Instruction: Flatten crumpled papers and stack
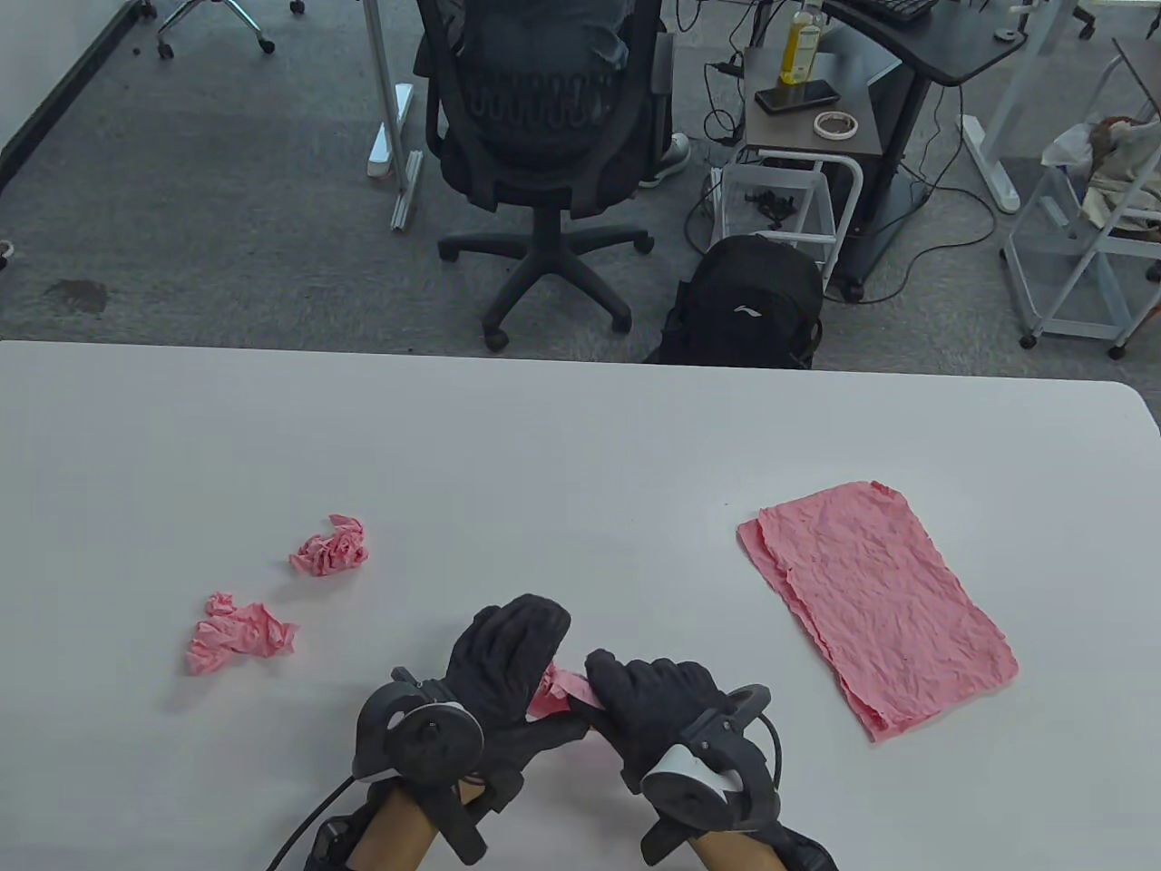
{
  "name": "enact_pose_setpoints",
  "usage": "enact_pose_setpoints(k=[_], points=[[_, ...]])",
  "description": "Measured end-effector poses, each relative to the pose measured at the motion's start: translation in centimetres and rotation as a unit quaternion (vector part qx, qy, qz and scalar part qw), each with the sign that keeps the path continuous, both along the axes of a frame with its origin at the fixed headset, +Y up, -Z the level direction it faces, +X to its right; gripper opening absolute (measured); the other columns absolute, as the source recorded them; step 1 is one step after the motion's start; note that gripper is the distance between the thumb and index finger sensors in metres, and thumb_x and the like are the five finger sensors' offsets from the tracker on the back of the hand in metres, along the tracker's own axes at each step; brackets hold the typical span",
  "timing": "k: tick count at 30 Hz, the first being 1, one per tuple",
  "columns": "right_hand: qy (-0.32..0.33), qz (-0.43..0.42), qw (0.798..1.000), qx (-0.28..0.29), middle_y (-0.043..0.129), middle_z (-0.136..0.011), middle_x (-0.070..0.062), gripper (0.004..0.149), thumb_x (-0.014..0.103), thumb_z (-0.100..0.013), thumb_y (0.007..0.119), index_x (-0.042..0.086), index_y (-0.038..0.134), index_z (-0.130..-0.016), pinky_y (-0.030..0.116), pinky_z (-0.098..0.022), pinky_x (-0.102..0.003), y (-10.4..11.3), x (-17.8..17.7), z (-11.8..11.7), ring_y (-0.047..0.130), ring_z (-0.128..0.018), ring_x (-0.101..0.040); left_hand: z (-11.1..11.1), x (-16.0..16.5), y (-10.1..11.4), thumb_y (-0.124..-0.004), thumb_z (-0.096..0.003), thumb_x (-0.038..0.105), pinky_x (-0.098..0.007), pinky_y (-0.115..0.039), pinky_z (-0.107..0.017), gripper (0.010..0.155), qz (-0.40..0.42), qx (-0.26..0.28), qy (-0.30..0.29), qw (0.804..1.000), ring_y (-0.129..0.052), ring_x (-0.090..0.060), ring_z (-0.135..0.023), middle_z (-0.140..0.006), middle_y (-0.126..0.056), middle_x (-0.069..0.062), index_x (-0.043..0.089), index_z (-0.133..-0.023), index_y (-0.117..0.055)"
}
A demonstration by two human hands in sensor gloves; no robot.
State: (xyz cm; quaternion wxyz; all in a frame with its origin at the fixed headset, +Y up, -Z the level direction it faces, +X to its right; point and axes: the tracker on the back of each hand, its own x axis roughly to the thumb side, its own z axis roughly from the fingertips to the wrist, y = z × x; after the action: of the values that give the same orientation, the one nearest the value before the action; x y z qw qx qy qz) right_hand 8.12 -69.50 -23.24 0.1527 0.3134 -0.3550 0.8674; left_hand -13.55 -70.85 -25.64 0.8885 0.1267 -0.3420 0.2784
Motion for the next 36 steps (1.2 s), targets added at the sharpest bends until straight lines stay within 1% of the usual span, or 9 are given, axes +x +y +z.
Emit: enact_pose_setpoints(k=[3, 11, 17, 20, 23, 26, 29, 30, 36], points=[[-0.005, -0.009, 1.0, -0.017, 0.095, -0.02, 0.008, 0.054, 0.058, -0.043, 0.083, 0.012, 0.094, -0.067, 0.089, -0.016, -0.04, -0.4, 0.2, -0.4, 0.097, -0.007, -0.012, 0.1, -0.6, 0.0, -0.093, -0.0457, 0.044, -0.062, -0.064, -0.071, 0.054, 0.019, 0.004, 0.006, 1.0, -0.085, -0.033, -0.096, -0.093, -0.084, -0.001, 0.024, -0.094, -0.081], [-0.029, -0.037, 0.996, -0.071, 0.095, -0.022, 0.007, 0.058, 0.061, -0.044, 0.082, 0.01, 0.093, -0.069, 0.088, -0.019, -0.042, -0.6, 1.2, -1.3, 0.098, -0.01, -0.014, -0.8, -1.6, -0.3, -0.089, -0.0494, 0.035, -0.056, -0.071, -0.066, 0.044, 0.233, -0.104, -0.075, 0.964, -0.097, -0.03, -0.077, -0.08, -0.091, -0.002, 0.026, -0.092, -0.083], [-0.014, -0.122, 0.981, -0.148, 0.092, -0.046, 0.0, 0.049, 0.045, -0.047, 0.086, 0.015, 0.083, -0.085, 0.081, -0.038, -0.052, -0.8, 3.2, -2.4, 0.097, -0.037, -0.025, -1.5, -3.5, -0.4, -0.088, -0.0496, 0.038, -0.054, -0.072, -0.065, 0.045, 0.293, -0.114, -0.037, 0.949, -0.096, -0.027, -0.07, -0.075, -0.089, -0.001, 0.026, -0.092, -0.081], [-0.026, -0.138, 0.972, -0.187, 0.088, -0.056, -0.003, 0.041, 0.039, -0.048, 0.084, 0.016, 0.087, -0.081, 0.076, -0.045, -0.056, -1.0, 4.5, -3.1, 0.093, -0.05, -0.03, -1.8, -4.4, -0.6, -0.091, -0.0486, 0.041, -0.054, -0.072, -0.064, 0.046, 0.35, -0.133, -0.037, 0.927, -0.096, -0.024, -0.063, -0.067, -0.089, 0.001, 0.023, -0.091, -0.081], [-0.018, -0.187, 0.958, -0.218, 0.083, -0.07, -0.005, 0.039, 0.036, -0.05, 0.08, 0.019, 0.082, -0.085, 0.072, -0.05, -0.058, -1.8, 5.6, -3.9, 0.087, -0.066, -0.037, -2.0, -5.0, -0.9, -0.091, -0.0476, 0.047, -0.051, -0.076, -0.061, 0.047, 0.348, -0.131, -0.02, 0.928, -0.099, -0.021, -0.052, -0.056, -0.091, 0.004, 0.021, -0.086, -0.085], [0.084, -0.272, 0.908, -0.308, 0.066, -0.102, -0.022, 0.041, 0.034, -0.051, 0.075, 0.019, 0.073, -0.089, 0.063, -0.057, -0.066, -2.9, 6.2, -5.2, 0.07, -0.087, -0.051, -2.3, -5.7, -1.1, -0.087, -0.049, 0.049, -0.051, -0.078, -0.058, 0.045, 0.334, -0.121, 0.011, 0.935, -0.101, -0.021, -0.047, -0.051, -0.093, 0.004, 0.02, -0.083, -0.088], [0.179, -0.384, 0.812, -0.401, 0.09, -0.08, -0.015, 0.044, 0.023, -0.049, 0.081, 0.017, 0.068, -0.09, 0.067, -0.054, -0.064, -4.1, 6.9, -6.2, 0.09, -0.07, -0.045, -2.1, -6.5, -1.1, -0.083, -0.0509, 0.047, -0.052, -0.077, -0.059, 0.044, 0.296, -0.096, 0.072, 0.947, -0.101, -0.022, -0.051, -0.054, -0.093, 0.003, 0.02, -0.085, -0.087], [0.188, -0.4, 0.802, -0.403, 0.093, -0.072, -0.012, 0.043, 0.021, -0.048, 0.083, 0.015, 0.07, -0.089, 0.071, -0.05, -0.062, -4.2, 7.0, -6.5, 0.095, -0.061, -0.041, -2.2, -6.8, -1.1, -0.082, -0.0512, 0.047, -0.052, -0.077, -0.059, 0.044, 0.281, -0.088, 0.091, 0.951, -0.101, -0.022, -0.051, -0.055, -0.094, 0.003, 0.021, -0.086, -0.087], [0.102, -0.4, 0.829, -0.378, 0.097, -0.044, -0.003, 0.043, 0.036, -0.046, 0.089, 0.014, 0.082, -0.082, 0.081, -0.037, -0.053, -4.1, 8.6, -6.6, 0.101, -0.032, -0.024, -2.7, -7.1, -2.0, -0.081, -0.052, 0.049, -0.051, -0.08, -0.055, 0.045, 0.325, -0.149, 0.073, 0.931, -0.103, -0.022, -0.044, -0.048, -0.096, 0.003, 0.017, -0.081, -0.091]])
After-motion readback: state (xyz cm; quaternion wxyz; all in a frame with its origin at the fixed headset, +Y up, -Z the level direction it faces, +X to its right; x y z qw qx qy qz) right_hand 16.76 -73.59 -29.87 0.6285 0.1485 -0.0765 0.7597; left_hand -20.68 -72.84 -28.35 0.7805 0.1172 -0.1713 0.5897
